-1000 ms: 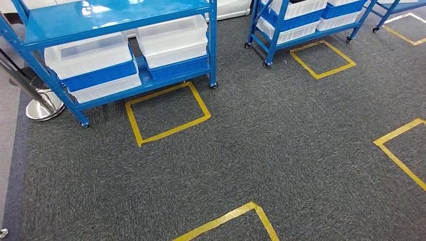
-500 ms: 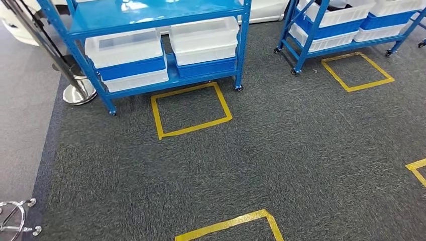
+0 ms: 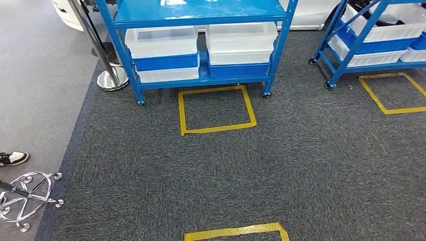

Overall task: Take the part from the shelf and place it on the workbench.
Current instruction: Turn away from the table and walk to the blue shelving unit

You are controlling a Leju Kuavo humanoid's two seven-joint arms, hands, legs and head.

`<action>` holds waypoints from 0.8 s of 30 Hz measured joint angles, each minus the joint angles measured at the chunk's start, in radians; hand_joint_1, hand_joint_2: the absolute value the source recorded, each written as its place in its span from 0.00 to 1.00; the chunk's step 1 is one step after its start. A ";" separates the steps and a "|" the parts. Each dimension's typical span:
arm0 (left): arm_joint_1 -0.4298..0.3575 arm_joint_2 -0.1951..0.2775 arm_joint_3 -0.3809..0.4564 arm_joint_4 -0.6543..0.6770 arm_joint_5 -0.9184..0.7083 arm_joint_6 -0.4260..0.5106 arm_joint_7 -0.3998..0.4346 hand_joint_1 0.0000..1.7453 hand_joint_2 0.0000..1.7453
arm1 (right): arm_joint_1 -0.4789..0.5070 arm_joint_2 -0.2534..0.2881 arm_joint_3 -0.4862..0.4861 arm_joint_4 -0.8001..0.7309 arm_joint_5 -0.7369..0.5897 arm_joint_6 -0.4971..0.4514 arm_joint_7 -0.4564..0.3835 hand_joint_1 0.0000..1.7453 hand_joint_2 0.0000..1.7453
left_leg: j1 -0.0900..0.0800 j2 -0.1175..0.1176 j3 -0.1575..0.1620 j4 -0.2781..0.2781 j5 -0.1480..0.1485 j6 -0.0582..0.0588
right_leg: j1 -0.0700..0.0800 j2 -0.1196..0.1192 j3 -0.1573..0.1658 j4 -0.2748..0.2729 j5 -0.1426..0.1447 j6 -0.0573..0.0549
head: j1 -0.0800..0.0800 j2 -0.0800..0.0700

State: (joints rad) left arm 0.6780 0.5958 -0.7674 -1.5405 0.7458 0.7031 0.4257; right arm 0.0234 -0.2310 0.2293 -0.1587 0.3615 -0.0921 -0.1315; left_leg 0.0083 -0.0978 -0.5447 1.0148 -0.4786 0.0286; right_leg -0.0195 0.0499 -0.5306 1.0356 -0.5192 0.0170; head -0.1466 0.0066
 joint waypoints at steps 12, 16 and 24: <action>-0.082 0.029 -0.035 0.065 0.051 -0.044 0.000 0.00 1.00 | -0.010 0.023 -0.028 -0.005 -0.054 0.042 0.099 0.00 1.00 | 0.003 0.090 -0.081 0.202 -0.090 -0.038 | 0.008 -0.072 0.003 -0.018 0.004 -0.040 | -0.002 0.000; -0.103 0.011 -0.005 0.135 0.001 -0.088 0.000 0.00 1.00 | -0.020 0.038 -0.042 -0.032 -0.074 0.047 0.101 0.00 1.00 | -0.004 0.094 0.020 0.001 -0.023 -0.022 | 0.016 -0.079 0.004 -0.010 -0.003 -0.031 | -0.001 0.000; -0.168 -0.074 0.099 0.288 -0.125 -0.192 -0.002 0.00 0.50 | -0.008 0.064 -0.066 -0.066 -0.122 0.056 0.107 0.00 0.75 | -0.007 0.093 0.020 -0.002 -0.021 -0.022 | 0.016 -0.077 0.004 -0.014 0.001 -0.028 | -0.001 0.000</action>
State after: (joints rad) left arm 0.5095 0.5221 -0.6680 -1.2529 0.6207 0.5108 0.4238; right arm 0.0152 -0.1668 0.1637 -0.2243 0.2391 -0.0364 -0.0246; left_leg 0.0009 -0.0053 -0.5248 1.0129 -0.5001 0.0064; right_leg -0.0038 -0.0275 -0.5264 1.0216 -0.5179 -0.0106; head -0.1476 0.0065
